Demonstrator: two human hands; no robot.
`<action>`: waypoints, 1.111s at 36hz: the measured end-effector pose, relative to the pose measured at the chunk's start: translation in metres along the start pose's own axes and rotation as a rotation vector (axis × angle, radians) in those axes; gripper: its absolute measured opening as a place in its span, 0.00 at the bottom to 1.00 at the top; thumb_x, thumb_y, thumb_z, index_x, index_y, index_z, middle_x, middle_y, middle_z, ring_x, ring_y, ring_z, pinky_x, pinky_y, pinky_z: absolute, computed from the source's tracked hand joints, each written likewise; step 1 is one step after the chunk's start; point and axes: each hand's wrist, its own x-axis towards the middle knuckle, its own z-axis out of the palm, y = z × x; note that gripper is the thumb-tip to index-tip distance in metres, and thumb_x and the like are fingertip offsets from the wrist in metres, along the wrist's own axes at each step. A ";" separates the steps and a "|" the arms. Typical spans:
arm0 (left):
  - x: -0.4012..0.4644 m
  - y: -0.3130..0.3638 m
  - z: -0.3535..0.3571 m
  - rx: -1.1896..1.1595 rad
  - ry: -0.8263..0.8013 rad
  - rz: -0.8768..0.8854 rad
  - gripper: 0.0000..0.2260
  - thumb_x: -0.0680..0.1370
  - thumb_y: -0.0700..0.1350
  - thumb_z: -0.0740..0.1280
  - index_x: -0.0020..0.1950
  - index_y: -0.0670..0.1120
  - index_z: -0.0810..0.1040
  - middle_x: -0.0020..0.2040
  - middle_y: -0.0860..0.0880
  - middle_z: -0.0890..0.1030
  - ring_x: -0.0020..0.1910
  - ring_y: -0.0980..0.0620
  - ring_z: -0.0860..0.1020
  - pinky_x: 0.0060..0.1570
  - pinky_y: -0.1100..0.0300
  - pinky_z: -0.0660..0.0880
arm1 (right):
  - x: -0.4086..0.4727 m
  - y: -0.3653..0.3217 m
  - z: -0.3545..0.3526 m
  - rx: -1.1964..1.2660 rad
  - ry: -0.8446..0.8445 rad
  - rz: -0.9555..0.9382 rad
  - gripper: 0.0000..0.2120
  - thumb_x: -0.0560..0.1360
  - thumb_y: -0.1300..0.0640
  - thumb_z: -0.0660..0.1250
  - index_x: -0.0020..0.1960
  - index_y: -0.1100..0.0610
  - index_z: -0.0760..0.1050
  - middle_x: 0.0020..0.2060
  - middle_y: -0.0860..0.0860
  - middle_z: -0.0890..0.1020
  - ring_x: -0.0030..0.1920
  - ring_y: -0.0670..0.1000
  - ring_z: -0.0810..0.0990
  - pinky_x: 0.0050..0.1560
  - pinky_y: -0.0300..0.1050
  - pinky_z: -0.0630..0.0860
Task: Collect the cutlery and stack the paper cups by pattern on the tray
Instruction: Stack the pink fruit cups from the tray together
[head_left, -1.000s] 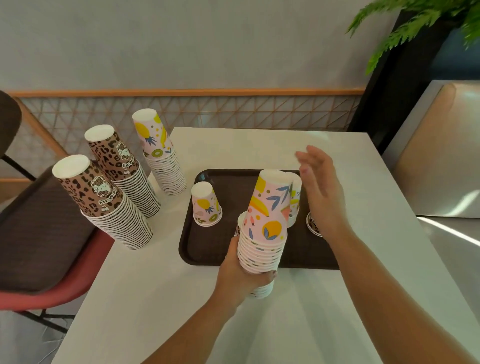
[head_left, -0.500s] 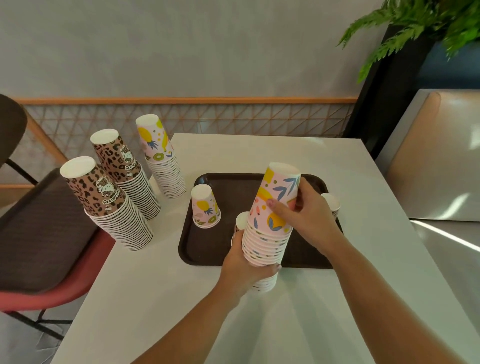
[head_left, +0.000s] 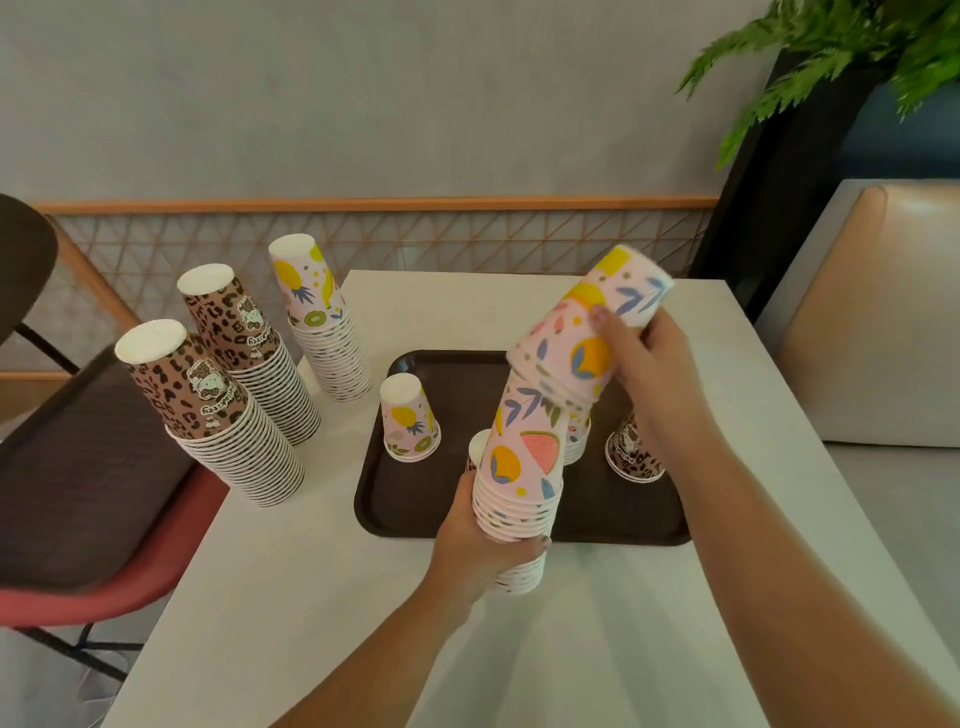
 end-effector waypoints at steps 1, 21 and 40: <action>0.000 0.001 0.000 -0.008 0.000 -0.008 0.37 0.59 0.41 0.81 0.64 0.52 0.68 0.58 0.57 0.79 0.57 0.58 0.77 0.57 0.61 0.76 | 0.006 -0.001 -0.002 0.066 0.041 -0.002 0.19 0.71 0.49 0.68 0.58 0.58 0.74 0.51 0.52 0.83 0.51 0.51 0.83 0.52 0.50 0.79; -0.002 0.006 -0.001 -0.032 -0.040 0.057 0.38 0.64 0.34 0.77 0.68 0.50 0.65 0.61 0.58 0.76 0.58 0.66 0.74 0.55 0.72 0.73 | 0.037 0.085 -0.002 -0.509 0.135 -0.084 0.30 0.70 0.56 0.73 0.66 0.59 0.63 0.60 0.54 0.77 0.57 0.50 0.76 0.45 0.31 0.69; 0.003 0.017 -0.001 -0.047 -0.035 0.098 0.34 0.60 0.39 0.79 0.60 0.55 0.69 0.58 0.55 0.79 0.56 0.60 0.78 0.56 0.63 0.76 | -0.035 0.024 0.008 -0.442 -0.352 -0.074 0.23 0.68 0.42 0.69 0.59 0.44 0.67 0.48 0.34 0.78 0.48 0.33 0.79 0.44 0.29 0.76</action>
